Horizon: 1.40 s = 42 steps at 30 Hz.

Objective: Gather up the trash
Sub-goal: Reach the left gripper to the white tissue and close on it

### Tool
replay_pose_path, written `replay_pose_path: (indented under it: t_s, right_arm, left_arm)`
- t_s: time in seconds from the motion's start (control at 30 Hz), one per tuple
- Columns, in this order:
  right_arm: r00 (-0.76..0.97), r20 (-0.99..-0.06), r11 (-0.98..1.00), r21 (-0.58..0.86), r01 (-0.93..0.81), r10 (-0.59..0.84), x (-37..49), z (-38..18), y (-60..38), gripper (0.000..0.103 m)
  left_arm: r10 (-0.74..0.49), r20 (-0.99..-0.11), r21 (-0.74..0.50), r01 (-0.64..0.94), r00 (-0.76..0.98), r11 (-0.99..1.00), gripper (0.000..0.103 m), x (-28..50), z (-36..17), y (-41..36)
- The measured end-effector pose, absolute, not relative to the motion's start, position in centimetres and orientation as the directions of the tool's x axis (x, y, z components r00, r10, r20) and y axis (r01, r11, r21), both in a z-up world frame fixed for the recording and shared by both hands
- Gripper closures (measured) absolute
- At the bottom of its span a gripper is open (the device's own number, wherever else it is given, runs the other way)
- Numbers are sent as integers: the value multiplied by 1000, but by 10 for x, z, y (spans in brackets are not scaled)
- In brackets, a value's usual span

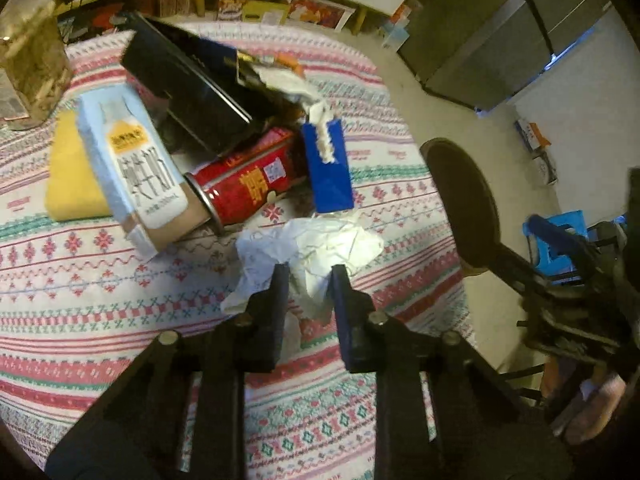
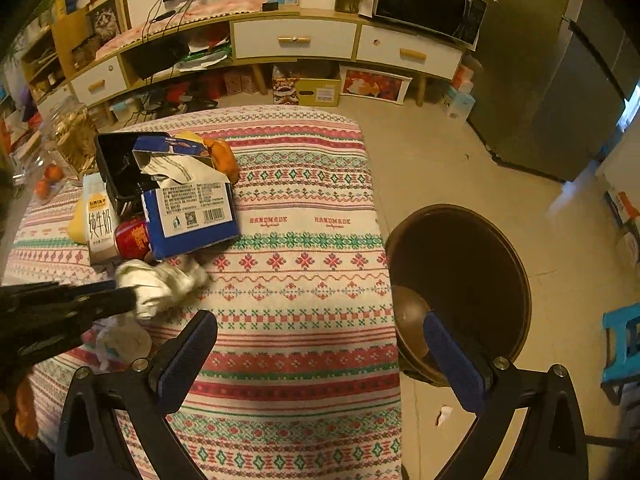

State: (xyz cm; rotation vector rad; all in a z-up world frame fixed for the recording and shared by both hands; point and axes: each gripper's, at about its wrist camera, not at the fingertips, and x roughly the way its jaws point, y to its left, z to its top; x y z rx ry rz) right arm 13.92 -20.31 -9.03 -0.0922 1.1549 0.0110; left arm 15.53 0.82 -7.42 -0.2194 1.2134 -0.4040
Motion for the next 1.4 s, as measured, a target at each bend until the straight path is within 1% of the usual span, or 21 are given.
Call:
replay_pose_path:
  t_s: [0.03, 0.23, 0.37, 0.4, 0.43, 0.47, 0.5, 0.53, 0.63, 0.87, 0.97, 1.0, 1.03, 1.1, 1.13, 1.23, 1.4]
  right_arm:
    - [404, -914, 997, -60, -57, -32, 141, -91, -201, 0]
    - [396, -918, 996, -12, -83, 22, 155, -95, -179, 0]
    - [400, -916, 996, -3, -87, 32, 164, -96, -166, 0]
    - [400, -916, 997, 0, -80, 33, 166, -97, -166, 0]
    - [399, -916, 998, 6, -70, 33, 168, -96, -166, 0]
    - [400, -916, 998, 11, -58, 33, 170, -96, -169, 0]
    - [399, -916, 999, 13, -50, 32, 170, -96, -171, 0]
    - [398, -917, 999, 13, -42, 29, 170, -96, -174, 0]
    - [388, -922, 1000, 6, -12, 11, 168, -99, -189, 0]
    - [344, -939, 999, 4, 44, -12, 157, -107, -223, 0]
    - [340, -940, 999, 1, 44, -14, 154, -108, -226, 0]
    - [339, -941, 999, 0, 38, -13, 154, -108, -225, 0]
    - [340, -941, 1000, -3, 29, -12, 153, -108, -222, 0]
    - [341, -940, 1000, -10, 11, -13, 153, -108, -219, 0]
    - [343, -939, 1000, -16, 0, -15, 153, -108, -216, 0]
    - [352, -936, 999, -27, -26, -16, 154, -107, -208, 0]
    - [364, -931, 999, -20, -46, -2, 159, -107, -192, 0]
  left_arm:
    - [-420, -856, -379, 187, 301, 906, 103, 151, -69, 13]
    - [-400, -835, -359, 178, 378, 916, 103, 132, -44, 44]
    - [-370, -846, -333, 161, 383, 929, 102, 130, -52, 46]
    - [-364, -852, -332, 150, 376, 931, 93, 131, -56, 48]
    - [-368, -859, -339, 141, 356, 930, 70, 133, -60, 48]
    - [-373, -859, -347, 137, 351, 928, 56, 133, -62, 49]
    - [-377, -856, -352, 135, 354, 926, 31, 134, -63, 47]
    - [-379, -853, -352, 141, 360, 925, 27, 135, -65, 44]
    - [-378, -863, -335, 179, 336, 925, 27, 141, -72, 29]
    - [-374, -878, -321, 214, 297, 923, 27, 159, -89, 0]
    - [-349, -895, -293, 223, 278, 930, 28, 165, -102, -14]
    - [-352, -896, -299, 217, 271, 929, 35, 167, -107, -16]
    - [-364, -895, -315, 212, 259, 925, 53, 168, -112, -17]
    - [-364, -896, -315, 214, 254, 925, 60, 167, -117, -18]
    - [-357, -895, -300, 232, 268, 925, 67, 164, -115, -19]
    - [-383, -879, -309, 271, 285, 912, 70, 154, -101, -17]
    - [-405, -845, -314, 289, 348, 904, 70, 134, -66, 7]
